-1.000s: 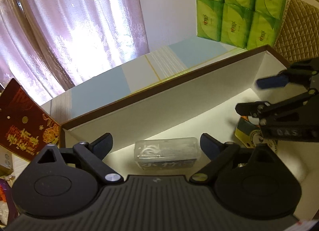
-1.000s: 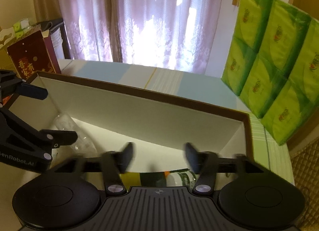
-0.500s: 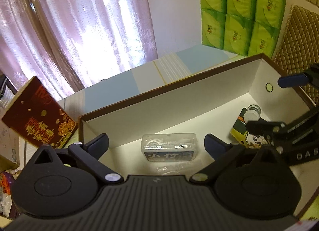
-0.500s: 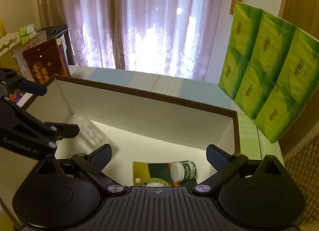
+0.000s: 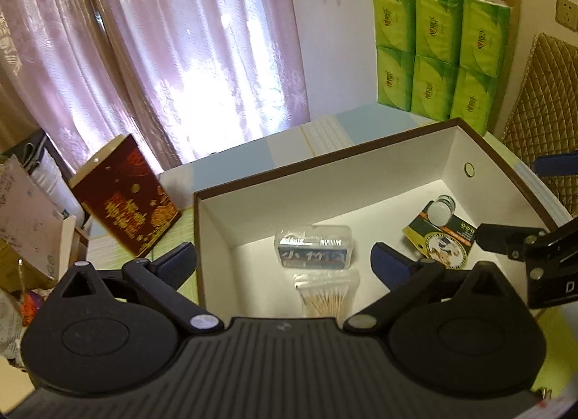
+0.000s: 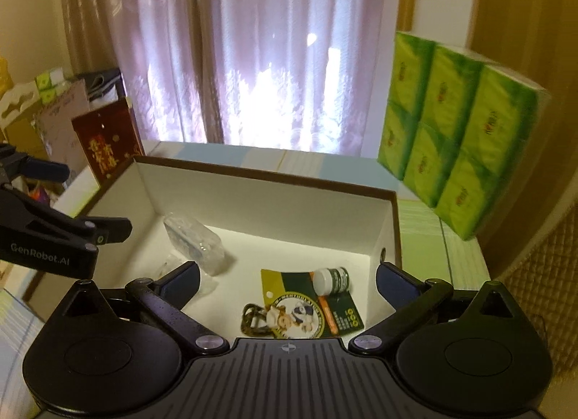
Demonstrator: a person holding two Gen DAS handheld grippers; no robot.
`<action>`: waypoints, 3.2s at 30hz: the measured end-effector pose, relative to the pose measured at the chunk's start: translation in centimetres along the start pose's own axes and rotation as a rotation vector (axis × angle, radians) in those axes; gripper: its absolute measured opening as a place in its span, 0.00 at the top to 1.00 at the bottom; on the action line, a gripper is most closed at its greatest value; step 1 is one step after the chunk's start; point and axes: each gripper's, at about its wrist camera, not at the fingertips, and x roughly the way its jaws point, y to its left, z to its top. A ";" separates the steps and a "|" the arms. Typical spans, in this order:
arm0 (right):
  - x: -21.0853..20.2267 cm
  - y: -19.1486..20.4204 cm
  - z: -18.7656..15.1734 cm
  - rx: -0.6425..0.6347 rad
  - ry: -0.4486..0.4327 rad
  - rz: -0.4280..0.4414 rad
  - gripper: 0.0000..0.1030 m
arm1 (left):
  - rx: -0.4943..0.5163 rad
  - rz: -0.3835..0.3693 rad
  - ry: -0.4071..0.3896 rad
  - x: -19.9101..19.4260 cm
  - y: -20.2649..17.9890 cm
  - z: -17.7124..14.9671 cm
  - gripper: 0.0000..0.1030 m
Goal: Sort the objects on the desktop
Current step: 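Carry the floss box and medicine card into the box and release both, then withdraw both tools from the box toward the remaining table items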
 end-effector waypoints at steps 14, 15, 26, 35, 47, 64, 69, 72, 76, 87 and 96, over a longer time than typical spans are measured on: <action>-7.0 1.3 -3.6 0.077 -0.049 -0.028 0.02 | -0.110 0.016 -0.016 -8.0 -0.6 -4.0 0.02; -7.5 1.5 -3.7 0.075 -0.052 -0.028 0.02 | -0.117 0.016 -0.018 -8.6 -0.7 -4.3 0.02; -12.1 3.2 -5.0 0.060 -0.101 -0.006 0.02 | -0.143 0.007 -0.021 -13.0 -1.6 -7.3 0.01; -14.4 3.5 -7.8 0.041 -0.079 0.024 0.02 | -0.162 0.002 -0.006 -15.2 -1.3 -10.5 0.02; -15.3 2.6 -13.5 0.078 0.026 0.046 0.02 | -0.155 -0.020 0.033 -17.3 -1.2 -15.6 0.02; -14.5 3.4 -19.2 0.056 0.187 0.069 0.02 | -0.149 -0.038 0.131 -16.6 -2.6 -19.7 0.02; -13.9 3.4 -20.1 0.064 0.218 0.075 0.02 | -0.148 -0.040 0.147 -16.2 -2.7 -20.3 0.02; -13.6 3.4 -20.5 0.073 0.226 0.079 0.02 | -0.147 -0.038 0.160 -15.9 -2.8 -20.7 0.02; -12.8 3.4 -21.1 0.077 0.247 0.063 0.02 | -0.150 -0.037 0.180 -15.5 -2.7 -21.2 0.02; -10.1 1.7 -23.3 0.161 0.287 0.012 0.02 | -0.149 -0.021 0.213 -14.1 -2.6 -22.0 0.02; -8.5 2.8 -23.6 0.077 0.251 0.013 0.17 | -0.148 -0.026 0.210 -13.1 -2.5 -22.0 0.02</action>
